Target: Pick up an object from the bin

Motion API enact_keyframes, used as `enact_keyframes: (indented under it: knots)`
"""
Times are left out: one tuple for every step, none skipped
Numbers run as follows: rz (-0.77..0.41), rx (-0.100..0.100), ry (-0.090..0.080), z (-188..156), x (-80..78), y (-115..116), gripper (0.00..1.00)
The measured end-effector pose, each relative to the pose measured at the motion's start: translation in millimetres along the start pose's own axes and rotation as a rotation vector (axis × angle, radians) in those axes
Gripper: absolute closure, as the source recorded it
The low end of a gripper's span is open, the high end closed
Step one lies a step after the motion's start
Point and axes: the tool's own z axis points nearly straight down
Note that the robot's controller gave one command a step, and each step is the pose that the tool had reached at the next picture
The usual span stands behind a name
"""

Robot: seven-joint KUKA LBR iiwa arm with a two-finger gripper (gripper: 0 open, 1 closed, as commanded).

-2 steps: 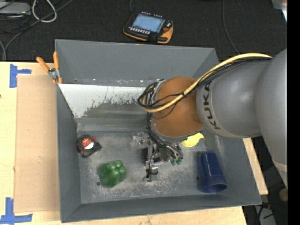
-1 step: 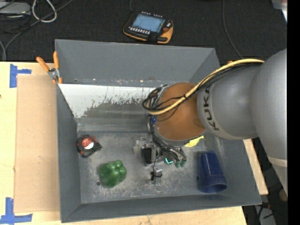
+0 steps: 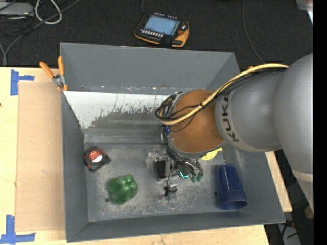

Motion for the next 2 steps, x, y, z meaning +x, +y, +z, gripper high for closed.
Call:
enact_keyframes:
  knots:
    - [-0.270,-0.001,-0.001,-48.6,-22.3,48.1,0.00]
    - [-0.309,-0.002,-0.001,-55.9,-25.7,55.6,0.00]
